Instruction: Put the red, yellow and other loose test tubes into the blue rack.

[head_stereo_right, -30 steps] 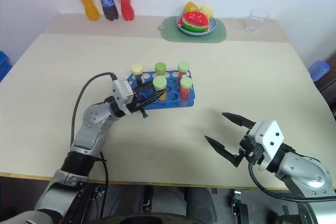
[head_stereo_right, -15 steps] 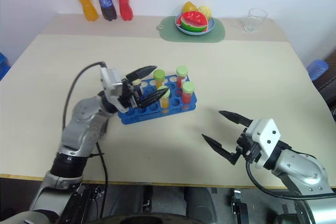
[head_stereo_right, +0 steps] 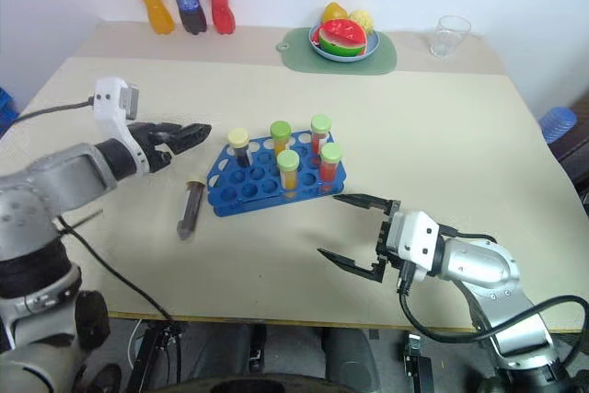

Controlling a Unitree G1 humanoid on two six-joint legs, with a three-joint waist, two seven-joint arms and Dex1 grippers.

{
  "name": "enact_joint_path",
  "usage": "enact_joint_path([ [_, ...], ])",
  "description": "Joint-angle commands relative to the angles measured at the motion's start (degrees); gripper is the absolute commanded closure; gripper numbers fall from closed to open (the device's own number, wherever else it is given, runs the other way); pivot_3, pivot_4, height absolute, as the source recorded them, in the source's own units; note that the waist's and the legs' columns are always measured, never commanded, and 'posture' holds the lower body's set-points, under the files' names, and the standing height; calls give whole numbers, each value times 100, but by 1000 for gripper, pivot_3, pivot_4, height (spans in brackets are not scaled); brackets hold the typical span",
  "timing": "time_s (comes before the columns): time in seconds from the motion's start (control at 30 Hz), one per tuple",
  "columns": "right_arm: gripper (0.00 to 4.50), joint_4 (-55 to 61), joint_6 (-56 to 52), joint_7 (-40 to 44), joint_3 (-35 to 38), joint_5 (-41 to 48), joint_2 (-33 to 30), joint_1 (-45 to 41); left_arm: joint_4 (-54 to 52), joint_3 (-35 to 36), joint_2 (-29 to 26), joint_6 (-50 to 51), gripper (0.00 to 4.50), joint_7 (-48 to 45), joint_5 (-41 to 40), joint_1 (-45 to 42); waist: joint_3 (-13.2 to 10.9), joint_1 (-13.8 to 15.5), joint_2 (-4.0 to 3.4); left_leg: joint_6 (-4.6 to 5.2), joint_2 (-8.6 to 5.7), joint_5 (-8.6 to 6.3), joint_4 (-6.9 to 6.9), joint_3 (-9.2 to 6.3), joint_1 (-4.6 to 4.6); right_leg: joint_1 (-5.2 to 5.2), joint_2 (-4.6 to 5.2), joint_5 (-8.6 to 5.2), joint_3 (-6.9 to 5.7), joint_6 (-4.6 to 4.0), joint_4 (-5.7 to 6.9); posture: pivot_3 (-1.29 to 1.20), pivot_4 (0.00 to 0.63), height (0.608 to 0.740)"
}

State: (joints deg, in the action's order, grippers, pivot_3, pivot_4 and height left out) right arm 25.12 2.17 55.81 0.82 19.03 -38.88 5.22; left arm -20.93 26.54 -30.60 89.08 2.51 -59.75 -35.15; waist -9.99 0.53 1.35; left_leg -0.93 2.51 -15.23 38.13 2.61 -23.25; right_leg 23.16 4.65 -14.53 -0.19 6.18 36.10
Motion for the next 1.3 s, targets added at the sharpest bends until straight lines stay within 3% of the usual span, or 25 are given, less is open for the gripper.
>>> enact_joint_path([
  [0.03, 84, -160, 226, 50, -34, -12, 66, -104, 517, 48, -585, 342, 672, 824, -1217, 202, 0, -48, -1, 0, 2, 0, -3, 0, 5, 1, 0, 0, 2, 0, 6, 0, 150, 740],
  [0.17, 84, -393, 335, 75, -98, -21, 106, -237, 1271, -111, -1438, 262, 672, 1960, -2907, 354, -10, -106, 13, -9, 12, 5, -6, -19, 6, 8, -3, 1, 0, -3, 18, 0, 150, 740],
  [0.27, 84, -551, 417, 71, -166, -46, 174, -321, 1492, -928, -2360, -733, 672, 3164, -4687, 834, -11, -117, 14, -12, 15, 6, -7, -21, 8, 7, 4, -6, 2, -20, 17, 0, 150, 740],
  [0.37, 84, -609, 453, 76, -212, -53, 218, -373, 1385, -1518, -2621, -1481, 672, 3805, -5320, 1095, -12, -84, 9, -16, 22, 6, -14, -17, 12, 8, 32, -8, 3, -25, 18, 0, 150, 740],
  [0.6, 84, -613, 439, 44, -212, -42, 203, -411, 1151, -2135, -2359, -2167, 672, 4463, -5325, 1171, -13, 24, 10, -22, -7, 10, -14, 7, 8, 7, 39, -4, 1, -39, 1, 0, 150, 740],
  [0.97, 84, -347, 317, -57, -82, -4, 105, -168, 1789, -2472, -969, -2364, 672, 6001, -5325, 732, -9, 26, 6, -22, -18, 12, -11, 11, 9, -1, 31, -3, 1, -36, 2, 0, 150, 740],
  [1.03, 84, -296, 293, -82, -62, 7, 92, -130, 1796, -2458, -881, -2278, 1431, 6106, -5325, 701, -7, 35, 3, -23, -21, 13, -10, 8, 17, -12, 31, -4, 0, -35, 2, 0, 150, 740],
  [1.17, 84, -263, 272, -112, -32, 17, 80, -69, 1867, -2296, -827, -2170, 3446, 6244, -5325, 767, -6, 30, 4, -23, -24, 13, -10, 5, 18, -16, 31, -4, 1, -35, 1, 0, 150, 740],
  [1.2, 84, -267, 272, -121, -37, 12, 86, -63, 1863, -2279, -845, -2141, 3711, 6243, -5325, 788, -6, 27, 5, -23, -25, 13, -10, 6, 19, -16, 31, -4, 0, -35, 1, 0, 150, 740],
  [1.3, 84, -284, 266, -147, -70, -4, 112, -78, 1729, -2187, -887, -2065, 3746, 6081, -5325, 864, -6, 22, 5, -23, -24, 13, -10, 4, 20, -16, 30, -4, 0, -35, 1, 0, 150, 740],
])
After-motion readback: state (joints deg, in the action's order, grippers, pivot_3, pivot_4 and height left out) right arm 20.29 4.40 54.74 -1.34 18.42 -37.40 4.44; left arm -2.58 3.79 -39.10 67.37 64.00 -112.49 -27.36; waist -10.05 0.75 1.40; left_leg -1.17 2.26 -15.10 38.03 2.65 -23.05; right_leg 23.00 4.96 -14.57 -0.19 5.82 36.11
